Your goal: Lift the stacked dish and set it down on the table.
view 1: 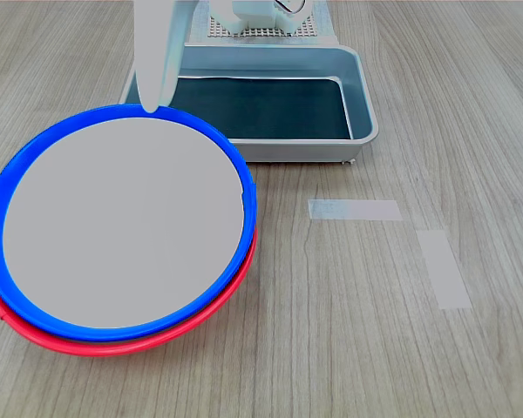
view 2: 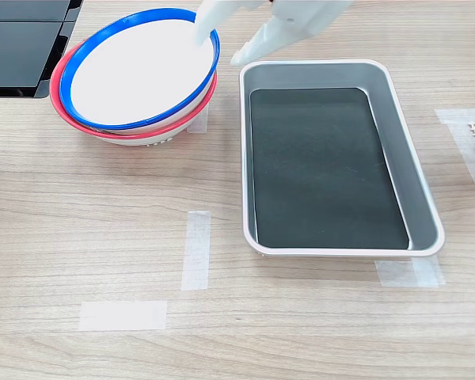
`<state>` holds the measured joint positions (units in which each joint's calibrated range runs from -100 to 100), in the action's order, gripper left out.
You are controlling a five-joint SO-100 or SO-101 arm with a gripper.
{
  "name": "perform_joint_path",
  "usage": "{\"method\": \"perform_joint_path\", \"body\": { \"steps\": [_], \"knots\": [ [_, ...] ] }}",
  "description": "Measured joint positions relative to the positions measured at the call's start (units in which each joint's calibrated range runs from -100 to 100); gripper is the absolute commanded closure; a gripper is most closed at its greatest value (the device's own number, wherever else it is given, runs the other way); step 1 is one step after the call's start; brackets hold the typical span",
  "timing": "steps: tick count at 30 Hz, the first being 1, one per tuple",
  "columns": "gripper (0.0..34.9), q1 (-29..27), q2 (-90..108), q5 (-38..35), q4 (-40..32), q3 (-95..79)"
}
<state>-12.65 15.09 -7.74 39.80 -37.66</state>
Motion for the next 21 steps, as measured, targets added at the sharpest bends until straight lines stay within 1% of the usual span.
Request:
{"method": "perform_joint_path", "body": {
  "steps": [2, 3, 6, 7, 8, 9, 10, 21],
  "knots": [
    [18.7, 0.0, -3.32, -0.24, -1.22, 1.72],
    [20.9, 0.0, -5.29, -0.24, -1.71, 3.09],
    [23.9, 0.0, -8.01, -0.29, -2.45, 4.9],
    [25.4, -0.09, -9.29, -0.29, -2.69, 5.72],
    [28.8, -0.27, -10.14, -0.49, -2.85, 6.17],
    [33.0, -0.53, -11.08, -0.49, -3.02, 6.81],
    [34.6, -0.88, -11.59, -0.39, -3.18, 7.35],
    [34.7, -1.06, -11.34, -0.93, -2.37, 8.44]
  ]
}}
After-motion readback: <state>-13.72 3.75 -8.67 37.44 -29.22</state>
